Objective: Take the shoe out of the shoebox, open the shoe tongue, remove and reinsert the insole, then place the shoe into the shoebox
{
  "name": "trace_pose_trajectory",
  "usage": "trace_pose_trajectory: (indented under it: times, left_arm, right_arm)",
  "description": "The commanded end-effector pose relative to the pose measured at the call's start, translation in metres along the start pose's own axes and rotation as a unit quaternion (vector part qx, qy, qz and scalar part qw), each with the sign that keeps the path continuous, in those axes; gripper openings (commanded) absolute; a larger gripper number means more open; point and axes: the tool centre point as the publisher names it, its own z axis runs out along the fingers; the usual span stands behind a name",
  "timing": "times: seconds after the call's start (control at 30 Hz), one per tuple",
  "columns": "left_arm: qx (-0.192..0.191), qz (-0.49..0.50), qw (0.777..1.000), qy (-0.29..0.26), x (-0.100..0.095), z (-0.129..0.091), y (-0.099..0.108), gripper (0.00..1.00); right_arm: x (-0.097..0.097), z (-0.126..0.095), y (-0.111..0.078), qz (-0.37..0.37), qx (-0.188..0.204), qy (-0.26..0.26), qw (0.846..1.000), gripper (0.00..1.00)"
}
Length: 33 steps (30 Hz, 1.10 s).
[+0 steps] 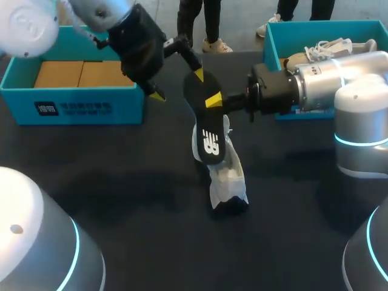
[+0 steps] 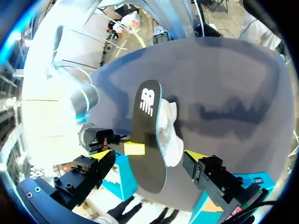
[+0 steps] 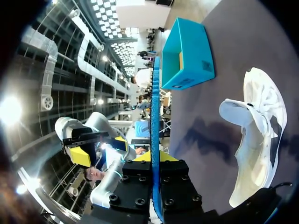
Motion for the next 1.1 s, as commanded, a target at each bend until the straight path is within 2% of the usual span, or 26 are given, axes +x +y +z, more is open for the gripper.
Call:
trace_pose_trajectory:
  times: [0.03,0.33,0.8,1.1]
  left_arm:
    - [-0.008,0.011,0.986,-0.168,0.006,0.006,0.001,1.00]
    - [-0.028,0.054,0.965,-0.257,0.004,0.009,0.006,1.00]
    - [-0.054,0.061,0.936,-0.343,0.019,0.016,0.012,1.00]
    - [-0.067,0.057,0.916,-0.392,0.018,0.015,0.016,1.00]
  right_arm:
    - [0.003,0.000,-0.002,0.001,-0.001,-0.001,1.000,0.00]
    - [0.005,0.001,-0.003,0.004,0.003,0.001,1.000,0.00]
    - [0.010,-0.005,-0.006,0.007,-0.010,-0.006,1.000,0.00]
    - [0.012,-0.006,-0.008,0.008,-0.013,-0.004,1.000,0.00]
